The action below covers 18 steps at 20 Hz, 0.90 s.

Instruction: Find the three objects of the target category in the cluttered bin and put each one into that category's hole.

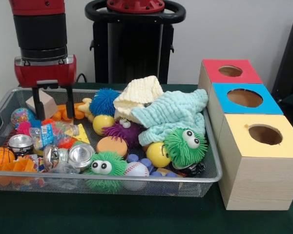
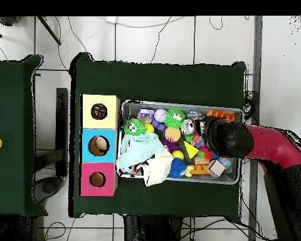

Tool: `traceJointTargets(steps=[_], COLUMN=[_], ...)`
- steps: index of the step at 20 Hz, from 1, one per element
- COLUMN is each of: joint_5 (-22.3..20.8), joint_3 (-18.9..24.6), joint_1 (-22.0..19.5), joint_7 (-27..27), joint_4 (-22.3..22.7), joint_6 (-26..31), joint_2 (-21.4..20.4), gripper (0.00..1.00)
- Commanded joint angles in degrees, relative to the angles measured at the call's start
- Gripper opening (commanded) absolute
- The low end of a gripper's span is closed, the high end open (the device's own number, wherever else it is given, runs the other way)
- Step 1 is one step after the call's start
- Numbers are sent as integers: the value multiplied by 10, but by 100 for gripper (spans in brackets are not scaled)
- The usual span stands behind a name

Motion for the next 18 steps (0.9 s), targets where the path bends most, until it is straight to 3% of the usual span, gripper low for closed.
traceJointTargets(steps=[1,12,18], joint_5=[-4,-56,-54], joint_3=[-26,-38,-18], joint_1=[-12,-50,-82], joint_7=[45,-12,-71], joint_4=[31,-32,-49], joint_6=[-32,-104,-52], joint_2=[43,183,181], gripper=[100,100,100])
